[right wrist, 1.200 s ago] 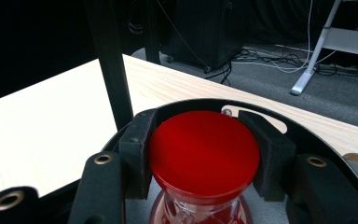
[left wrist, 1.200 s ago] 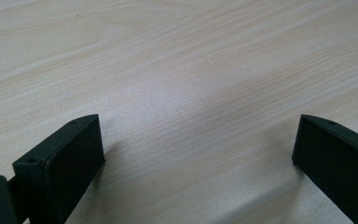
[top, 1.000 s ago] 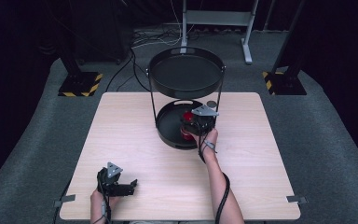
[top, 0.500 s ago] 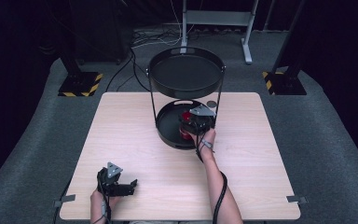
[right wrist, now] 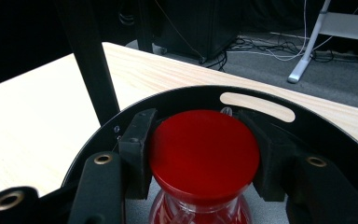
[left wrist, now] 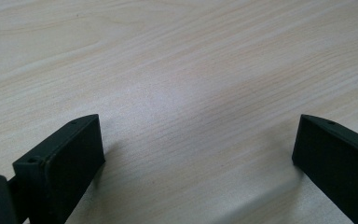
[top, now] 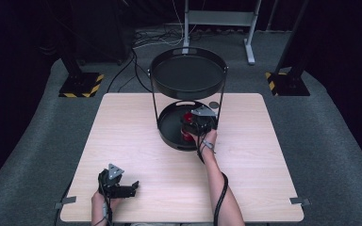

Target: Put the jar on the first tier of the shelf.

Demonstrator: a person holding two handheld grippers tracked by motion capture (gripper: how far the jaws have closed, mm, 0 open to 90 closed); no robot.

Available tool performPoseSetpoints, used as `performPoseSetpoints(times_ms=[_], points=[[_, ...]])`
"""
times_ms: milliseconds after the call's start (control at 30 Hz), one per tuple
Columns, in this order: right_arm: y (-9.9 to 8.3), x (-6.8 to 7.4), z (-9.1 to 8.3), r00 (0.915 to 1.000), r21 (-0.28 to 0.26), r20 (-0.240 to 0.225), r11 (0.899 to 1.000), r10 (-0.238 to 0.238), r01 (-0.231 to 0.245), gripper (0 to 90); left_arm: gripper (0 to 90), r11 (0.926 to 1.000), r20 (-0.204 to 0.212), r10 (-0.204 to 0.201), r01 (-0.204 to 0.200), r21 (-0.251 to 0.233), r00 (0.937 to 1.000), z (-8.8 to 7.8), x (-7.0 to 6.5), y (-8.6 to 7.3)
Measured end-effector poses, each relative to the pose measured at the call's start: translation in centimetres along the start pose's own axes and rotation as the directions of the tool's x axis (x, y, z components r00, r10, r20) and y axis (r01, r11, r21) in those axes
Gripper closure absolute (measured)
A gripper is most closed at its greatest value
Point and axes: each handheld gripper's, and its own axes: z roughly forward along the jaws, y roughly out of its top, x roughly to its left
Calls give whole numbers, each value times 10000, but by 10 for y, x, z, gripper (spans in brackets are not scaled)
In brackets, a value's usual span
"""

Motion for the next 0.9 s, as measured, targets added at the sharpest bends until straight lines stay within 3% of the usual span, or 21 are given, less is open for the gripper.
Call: performPoseSetpoints(times_ms=[267,800,900], points=[[-4,-3,0,9998,-244,-131,9996,128,-131,484,18,10000,1,-2,2,-2,10000,0,0,0],[-3,-3,0,9999,-169,-32,9998,110,-110,475,19,10000,4,2,-2,-4,10000,0,0,0],[-2,-5,0,9997,9,-107,9997,240,-240,337,19,10000,6,1,-1,-5,10000,0,0,0]])
